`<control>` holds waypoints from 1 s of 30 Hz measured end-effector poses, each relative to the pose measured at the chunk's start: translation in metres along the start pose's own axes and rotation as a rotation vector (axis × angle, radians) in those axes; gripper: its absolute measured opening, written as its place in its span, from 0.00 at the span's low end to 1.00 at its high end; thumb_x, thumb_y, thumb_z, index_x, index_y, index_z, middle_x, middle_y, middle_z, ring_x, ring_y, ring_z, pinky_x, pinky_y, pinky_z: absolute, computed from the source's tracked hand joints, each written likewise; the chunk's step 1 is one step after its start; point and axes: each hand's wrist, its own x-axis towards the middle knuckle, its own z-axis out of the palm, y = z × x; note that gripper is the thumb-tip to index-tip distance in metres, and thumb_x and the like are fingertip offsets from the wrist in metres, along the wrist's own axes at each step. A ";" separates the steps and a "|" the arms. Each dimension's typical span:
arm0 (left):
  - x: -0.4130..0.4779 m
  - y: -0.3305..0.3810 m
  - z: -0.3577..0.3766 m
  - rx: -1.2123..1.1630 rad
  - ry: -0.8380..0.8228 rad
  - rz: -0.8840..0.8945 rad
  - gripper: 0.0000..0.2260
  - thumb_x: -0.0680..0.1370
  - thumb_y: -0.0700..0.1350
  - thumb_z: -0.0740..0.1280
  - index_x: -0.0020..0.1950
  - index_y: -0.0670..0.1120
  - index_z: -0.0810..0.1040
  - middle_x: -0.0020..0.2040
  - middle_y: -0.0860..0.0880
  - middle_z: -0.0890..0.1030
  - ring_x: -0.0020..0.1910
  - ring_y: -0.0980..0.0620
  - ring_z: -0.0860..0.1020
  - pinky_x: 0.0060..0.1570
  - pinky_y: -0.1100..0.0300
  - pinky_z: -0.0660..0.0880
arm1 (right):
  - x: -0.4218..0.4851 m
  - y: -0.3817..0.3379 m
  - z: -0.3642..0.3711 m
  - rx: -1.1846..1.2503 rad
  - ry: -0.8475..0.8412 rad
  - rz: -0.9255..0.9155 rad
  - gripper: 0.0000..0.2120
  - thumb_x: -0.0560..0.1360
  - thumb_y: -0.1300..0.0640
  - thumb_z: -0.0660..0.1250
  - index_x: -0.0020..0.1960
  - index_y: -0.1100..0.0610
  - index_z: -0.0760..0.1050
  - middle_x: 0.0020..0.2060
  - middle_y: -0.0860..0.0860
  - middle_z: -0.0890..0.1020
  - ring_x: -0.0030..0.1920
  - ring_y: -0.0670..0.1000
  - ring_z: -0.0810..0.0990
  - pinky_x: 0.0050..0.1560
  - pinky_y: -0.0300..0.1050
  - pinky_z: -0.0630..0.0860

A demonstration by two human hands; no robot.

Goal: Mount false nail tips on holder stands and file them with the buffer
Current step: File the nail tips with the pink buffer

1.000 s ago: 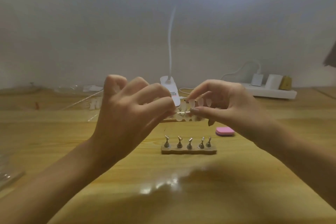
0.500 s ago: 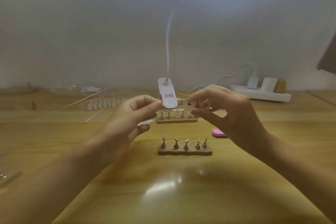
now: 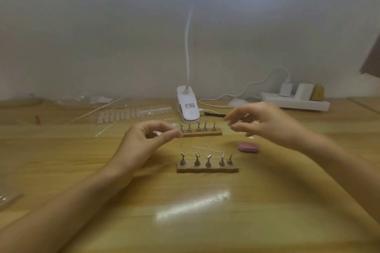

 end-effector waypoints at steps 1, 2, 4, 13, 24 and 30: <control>0.001 0.001 -0.002 -0.002 -0.020 -0.016 0.10 0.68 0.59 0.73 0.42 0.55 0.86 0.46 0.56 0.85 0.43 0.47 0.78 0.46 0.60 0.72 | -0.003 0.004 -0.011 -0.038 -0.049 0.036 0.09 0.74 0.54 0.74 0.54 0.48 0.82 0.47 0.46 0.83 0.43 0.47 0.83 0.39 0.40 0.81; 0.001 0.001 -0.004 -0.007 -0.057 -0.041 0.11 0.67 0.59 0.73 0.42 0.54 0.86 0.46 0.55 0.85 0.42 0.51 0.79 0.45 0.61 0.72 | -0.006 0.008 -0.020 -0.052 -0.115 0.093 0.12 0.71 0.51 0.76 0.54 0.45 0.80 0.48 0.44 0.82 0.42 0.46 0.82 0.36 0.38 0.80; 0.000 0.000 -0.004 -0.044 -0.157 -0.109 0.11 0.66 0.59 0.73 0.41 0.53 0.85 0.47 0.55 0.85 0.42 0.60 0.80 0.39 0.64 0.71 | -0.013 0.015 -0.027 -0.084 -0.250 0.218 0.19 0.66 0.44 0.77 0.55 0.40 0.77 0.52 0.42 0.78 0.43 0.42 0.79 0.37 0.34 0.76; -0.010 -0.011 -0.001 0.035 -0.174 -0.106 0.10 0.82 0.45 0.63 0.42 0.53 0.76 0.43 0.47 0.85 0.31 0.43 0.80 0.21 0.63 0.68 | -0.022 0.019 -0.016 0.165 -0.398 0.258 0.13 0.77 0.46 0.65 0.57 0.52 0.72 0.46 0.44 0.83 0.40 0.47 0.84 0.34 0.40 0.76; -0.011 -0.012 0.005 -0.177 -0.345 -0.152 0.06 0.82 0.40 0.63 0.46 0.40 0.72 0.45 0.40 0.85 0.39 0.45 0.84 0.22 0.63 0.72 | -0.030 0.005 -0.006 0.456 -0.579 0.233 0.15 0.79 0.47 0.64 0.61 0.54 0.69 0.53 0.56 0.85 0.49 0.58 0.85 0.38 0.47 0.82; -0.009 -0.014 -0.002 -0.262 -0.455 -0.269 0.06 0.79 0.43 0.66 0.46 0.40 0.75 0.48 0.38 0.84 0.39 0.47 0.83 0.23 0.65 0.72 | -0.029 0.007 -0.001 0.421 -0.593 0.215 0.13 0.79 0.48 0.65 0.59 0.53 0.71 0.47 0.56 0.85 0.45 0.53 0.85 0.34 0.45 0.79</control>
